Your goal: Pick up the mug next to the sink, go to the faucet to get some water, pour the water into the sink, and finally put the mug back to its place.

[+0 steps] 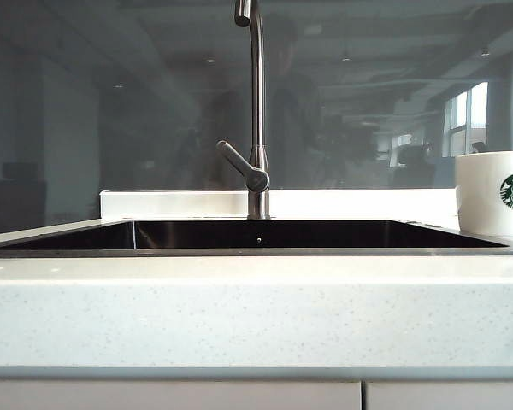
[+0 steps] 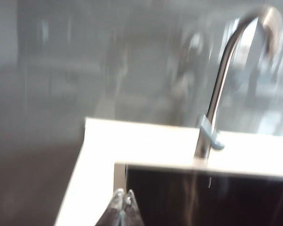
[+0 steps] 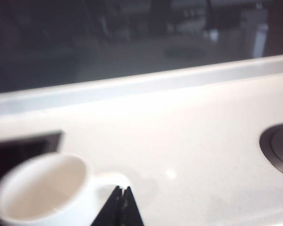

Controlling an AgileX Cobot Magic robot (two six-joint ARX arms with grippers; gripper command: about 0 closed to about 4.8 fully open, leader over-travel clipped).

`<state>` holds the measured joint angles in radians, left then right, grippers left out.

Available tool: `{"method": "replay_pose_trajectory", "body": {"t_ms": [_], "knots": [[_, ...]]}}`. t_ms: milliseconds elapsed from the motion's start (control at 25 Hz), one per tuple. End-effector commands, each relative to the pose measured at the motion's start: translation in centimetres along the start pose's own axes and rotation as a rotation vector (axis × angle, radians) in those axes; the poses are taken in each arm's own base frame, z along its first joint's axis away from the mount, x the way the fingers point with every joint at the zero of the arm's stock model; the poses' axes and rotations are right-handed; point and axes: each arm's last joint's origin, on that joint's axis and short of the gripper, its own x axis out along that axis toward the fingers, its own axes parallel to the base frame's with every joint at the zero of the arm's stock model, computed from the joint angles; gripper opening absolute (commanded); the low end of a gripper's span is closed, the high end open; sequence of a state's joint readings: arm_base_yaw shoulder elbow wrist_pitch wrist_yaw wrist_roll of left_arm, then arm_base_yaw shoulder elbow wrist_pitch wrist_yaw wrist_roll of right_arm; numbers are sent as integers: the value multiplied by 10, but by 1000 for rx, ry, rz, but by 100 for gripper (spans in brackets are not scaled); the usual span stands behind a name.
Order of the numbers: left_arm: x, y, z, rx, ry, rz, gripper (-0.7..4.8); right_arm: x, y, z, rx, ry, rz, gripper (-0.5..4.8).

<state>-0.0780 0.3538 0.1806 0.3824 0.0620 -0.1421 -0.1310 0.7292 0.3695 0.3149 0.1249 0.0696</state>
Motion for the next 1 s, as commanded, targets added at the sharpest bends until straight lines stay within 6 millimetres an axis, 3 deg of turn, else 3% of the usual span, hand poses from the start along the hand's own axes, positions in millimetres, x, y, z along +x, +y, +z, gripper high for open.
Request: {"method": "replay_pose_trajectory", "body": {"t_ms": [40,120,160,200,360,521,1001], "knots": [[18,0,-6,11,14,-80,-6,31,-7,-15,-69,50,147,1],[31,0,-12,10,21,-149,-6,47,-17,-31,-55,111,203,86],[38,1,-16,11,20,-149,-6,54,-21,-39,-49,134,203,176],[41,1,-18,11,17,-149,-6,58,-23,-44,-53,146,194,216],[56,3,-28,-28,43,-176,-6,73,-26,-60,-101,147,205,234],[84,1,-29,-48,111,-291,-5,89,-27,-73,-106,96,228,275],[126,2,-27,-56,146,-358,-6,127,-27,-86,-98,95,248,274]]}}
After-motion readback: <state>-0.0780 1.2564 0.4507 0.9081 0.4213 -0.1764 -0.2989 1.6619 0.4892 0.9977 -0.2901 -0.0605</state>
